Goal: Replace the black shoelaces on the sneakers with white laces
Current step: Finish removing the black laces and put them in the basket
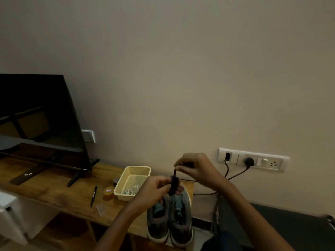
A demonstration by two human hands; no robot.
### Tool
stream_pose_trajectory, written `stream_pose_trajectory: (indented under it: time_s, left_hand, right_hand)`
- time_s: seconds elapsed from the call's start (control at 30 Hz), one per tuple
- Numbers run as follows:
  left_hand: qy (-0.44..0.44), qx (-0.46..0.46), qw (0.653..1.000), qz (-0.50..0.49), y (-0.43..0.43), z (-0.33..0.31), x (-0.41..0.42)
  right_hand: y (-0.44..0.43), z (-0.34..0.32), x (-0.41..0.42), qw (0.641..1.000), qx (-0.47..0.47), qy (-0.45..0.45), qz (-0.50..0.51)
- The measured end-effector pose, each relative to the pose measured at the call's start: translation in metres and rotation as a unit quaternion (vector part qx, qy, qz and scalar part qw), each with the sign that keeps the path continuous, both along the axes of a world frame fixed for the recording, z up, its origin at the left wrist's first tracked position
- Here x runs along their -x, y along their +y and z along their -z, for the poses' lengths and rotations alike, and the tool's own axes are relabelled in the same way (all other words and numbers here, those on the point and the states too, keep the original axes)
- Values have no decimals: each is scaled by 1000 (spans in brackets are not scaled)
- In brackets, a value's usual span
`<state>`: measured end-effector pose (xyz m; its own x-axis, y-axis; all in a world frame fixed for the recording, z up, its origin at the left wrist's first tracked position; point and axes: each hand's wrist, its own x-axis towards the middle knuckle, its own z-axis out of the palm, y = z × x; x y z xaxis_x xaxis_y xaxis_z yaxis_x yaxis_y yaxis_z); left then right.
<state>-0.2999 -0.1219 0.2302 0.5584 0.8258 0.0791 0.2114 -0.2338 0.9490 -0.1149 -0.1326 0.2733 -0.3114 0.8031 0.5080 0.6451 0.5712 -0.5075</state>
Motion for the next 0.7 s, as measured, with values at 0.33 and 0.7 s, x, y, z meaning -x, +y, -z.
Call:
stream_pose_trajectory:
  time_s: [0.33, 0.7]
  left_hand:
    - [-206, 62, 966, -145, -4, -3, -8]
    - [-40, -11, 997, -71, 1, 20, -1]
  right_hand:
    - [-30, 67, 25, 978, 185, 94, 15]
    - [-14, 1, 23, 994, -20, -105, 23]
